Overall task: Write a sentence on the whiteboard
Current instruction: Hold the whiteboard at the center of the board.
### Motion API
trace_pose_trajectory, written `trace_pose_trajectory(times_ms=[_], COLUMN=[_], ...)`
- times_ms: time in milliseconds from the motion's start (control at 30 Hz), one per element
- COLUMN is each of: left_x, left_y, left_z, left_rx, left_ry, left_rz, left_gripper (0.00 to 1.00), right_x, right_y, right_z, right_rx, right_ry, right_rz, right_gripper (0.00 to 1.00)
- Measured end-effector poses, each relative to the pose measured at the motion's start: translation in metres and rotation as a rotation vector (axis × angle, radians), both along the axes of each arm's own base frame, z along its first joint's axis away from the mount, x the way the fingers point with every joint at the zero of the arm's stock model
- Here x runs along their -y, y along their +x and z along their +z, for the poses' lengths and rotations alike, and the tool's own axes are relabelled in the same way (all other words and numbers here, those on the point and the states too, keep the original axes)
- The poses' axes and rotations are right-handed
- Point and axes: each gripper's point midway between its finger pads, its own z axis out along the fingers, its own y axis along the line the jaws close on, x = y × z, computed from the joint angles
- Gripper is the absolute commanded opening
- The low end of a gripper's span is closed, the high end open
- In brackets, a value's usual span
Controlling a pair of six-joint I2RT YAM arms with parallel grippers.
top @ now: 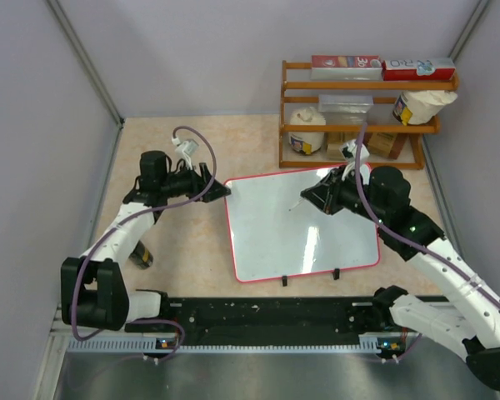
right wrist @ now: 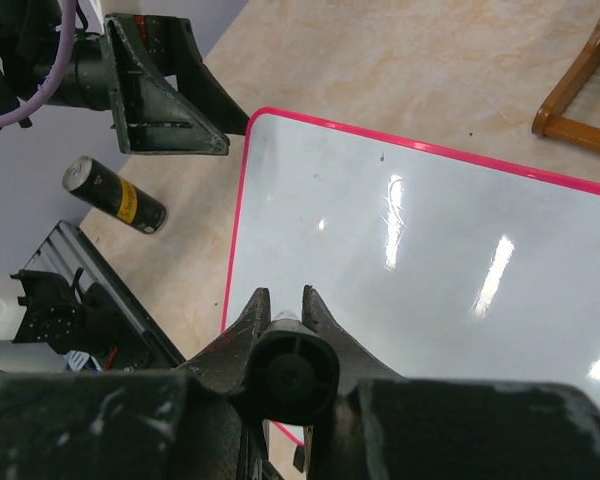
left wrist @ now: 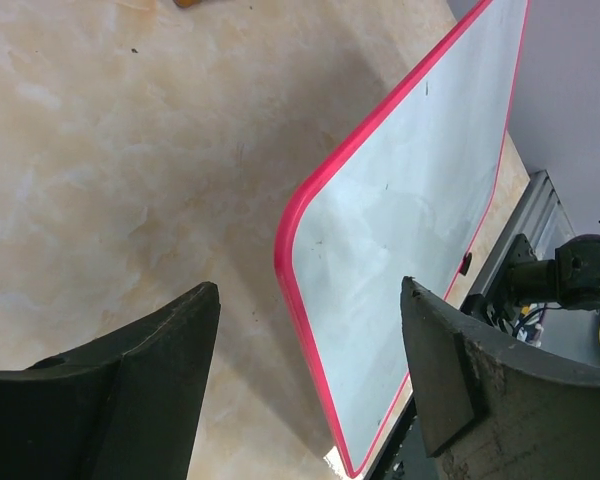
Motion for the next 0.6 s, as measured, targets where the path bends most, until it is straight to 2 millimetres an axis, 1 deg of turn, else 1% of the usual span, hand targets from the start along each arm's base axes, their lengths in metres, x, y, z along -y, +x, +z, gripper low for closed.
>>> trace_pose_trajectory(times_ms=[167,300,400,500,600], left_x=[-0.002,0.002,0.005,0.007,0.011], left_y=[-0.001,-0.004,-0.006,-0.006,-0.006], left_z=[-0.003,-0.006,-0.011,-0.015,-0.018], left_rx=[-0.018,-0.04,-0.071,-0.085,-0.094], left_ry=[-0.004,-0.034,-0.054,-0.063,-0.074], left_rz=[0.013,-0.011,-0.036,-0.05,-0.072], left_gripper=[0.76,0.76,0.75,0.75,0.74], right_x=[-0.002,-0.005,-0.008,-0.014,-0.025], right_y=[0.004,0.008,0.014,0.02,0.022], right_z=[0.005,0.006,0.005,0.004,0.001], right_rx=[0.02,0.031,0.033,0.032,0.035], right_ry=[0.011,0.017,0.015,0.011,0.008], right_rz=[0.001,-0.002,-0.005,-0.004,0.012], right_gripper=[0.0,0.0,0.0,0.0,0.0])
